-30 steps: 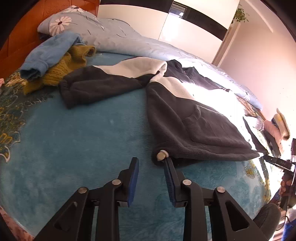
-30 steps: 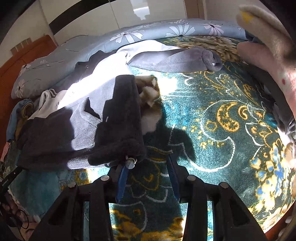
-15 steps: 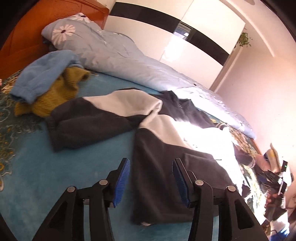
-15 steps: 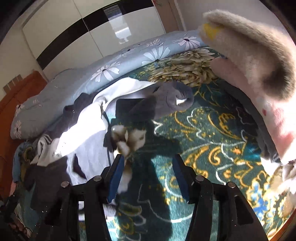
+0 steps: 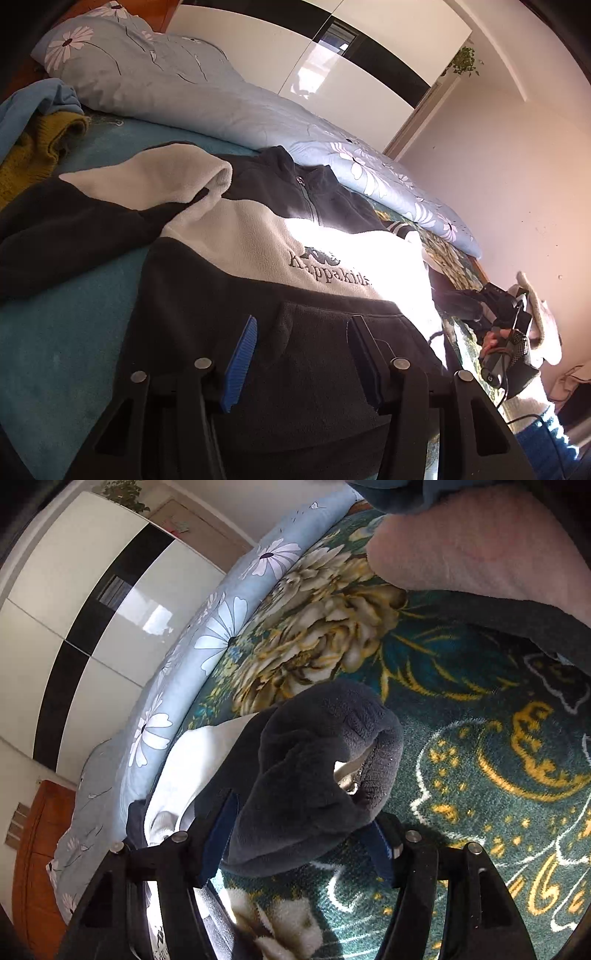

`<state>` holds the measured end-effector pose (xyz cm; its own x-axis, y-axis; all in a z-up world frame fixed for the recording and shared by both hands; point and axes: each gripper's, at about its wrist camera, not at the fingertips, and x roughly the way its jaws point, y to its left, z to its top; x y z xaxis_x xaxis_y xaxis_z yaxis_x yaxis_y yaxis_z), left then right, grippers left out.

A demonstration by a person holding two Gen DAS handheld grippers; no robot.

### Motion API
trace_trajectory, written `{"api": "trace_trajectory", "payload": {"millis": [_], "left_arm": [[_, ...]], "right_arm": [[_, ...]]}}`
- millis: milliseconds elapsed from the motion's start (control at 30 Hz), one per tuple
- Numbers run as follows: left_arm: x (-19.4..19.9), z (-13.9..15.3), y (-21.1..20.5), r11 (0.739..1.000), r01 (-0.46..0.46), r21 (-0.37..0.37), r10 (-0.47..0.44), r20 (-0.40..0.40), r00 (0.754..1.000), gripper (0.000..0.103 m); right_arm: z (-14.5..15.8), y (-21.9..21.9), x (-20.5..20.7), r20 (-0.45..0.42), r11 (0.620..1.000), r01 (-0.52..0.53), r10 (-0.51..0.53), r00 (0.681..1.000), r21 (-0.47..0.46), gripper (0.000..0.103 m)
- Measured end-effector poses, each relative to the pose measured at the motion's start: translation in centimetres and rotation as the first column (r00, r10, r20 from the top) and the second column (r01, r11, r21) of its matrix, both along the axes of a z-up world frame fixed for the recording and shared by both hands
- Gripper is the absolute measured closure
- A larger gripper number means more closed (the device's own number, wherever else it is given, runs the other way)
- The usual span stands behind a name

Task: Fold clothes
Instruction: 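Grasp the dark sleeve cuff with the right tool and lift it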

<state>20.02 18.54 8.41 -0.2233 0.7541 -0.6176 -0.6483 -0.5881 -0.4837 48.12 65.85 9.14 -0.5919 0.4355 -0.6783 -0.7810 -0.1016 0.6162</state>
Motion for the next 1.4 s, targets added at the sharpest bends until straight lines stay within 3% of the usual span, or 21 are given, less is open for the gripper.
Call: {"api": "trace_trajectory", "payload": {"millis": [33, 100, 200, 267, 400, 533, 767, 933, 1167, 1300, 1400], "left_arm": [[0.1, -0.1, 0.0, 1.000, 0.004, -0.001, -0.004, 0.002, 1.000, 0.048], [0.2, -0.5, -0.1, 1.000, 0.012, -0.007, -0.012, 0.004, 1.000, 0.048], [0.1, -0.8, -0.3, 1.000, 0.010, -0.013, -0.009, 0.010, 1.000, 0.048], [-0.1, -0.9, -0.7, 1.000, 0.002, -0.015, -0.002, 0.010, 1.000, 0.048], [-0.5, -1.1, -1.3, 1.000, -0.010, -0.026, 0.010, 0.016, 1.000, 0.048], [-0.9, -1.7, -1.9, 0.999, -0.022, -0.033, 0.023, 0.043, 0.999, 0.048], [-1.7, -1.2, -4.3, 0.997, -0.072, -0.027, 0.073, 0.033, 0.997, 0.048], [-2.7, -0.9, -6.0, 0.994, -0.112, -0.001, 0.112, 0.049, 0.992, 0.047], [-3.1, -0.3, -8.1, 0.990, -0.141, 0.021, 0.140, 0.053, 0.989, 0.046], [-3.6, -0.1, -9.6, 0.984, -0.180, 0.014, 0.179, 0.052, 0.983, 0.046], [-4.0, 0.0, -10.6, 0.979, -0.205, 0.009, 0.205, 0.045, 0.978, 0.046]], "right_arm": [[0.3, 0.2, -0.1, 0.012, 1.000, -0.001, 0.001, 1.000, 0.006, 0.047], [1.2, 0.6, -0.4, 0.044, 1.000, -0.007, 0.006, 0.999, 0.027, 0.074], [3.2, 1.0, -1.0, 0.096, 0.996, -0.056, 0.049, 0.994, 0.076, 0.086], [5.7, 1.1, -1.4, 0.156, 0.982, -0.103, 0.079, 0.985, 0.156, 0.088], [11.1, 2.6, 0.2, 0.247, 0.943, -0.066, -0.018, 0.969, 0.327, 0.089], [12.3, 5.1, 1.0, 0.280, 0.952, -0.066, -0.022, 0.960, 0.298, 0.089], [14.8, 5.9, -1.7, 0.398, 0.931, -0.147, 0.003, 0.918, 0.333, 0.089], [18.6, 1.7, -7.7, 0.459, 0.847, -0.299, 0.074, 0.885, 0.441, 0.089], [23.6, -6.3, -20.4, 0.467, 0.706, -0.497, 0.261, 0.845, 0.504, 0.089], [22.3, -11.6, -27.5, 0.461, 0.638, -0.595, 0.390, 0.797, 0.490, 0.089], [18.4, -15.5, -31.6, 0.429, 0.601, -0.670, 0.516, 0.741, 0.436, 0.089]]}}
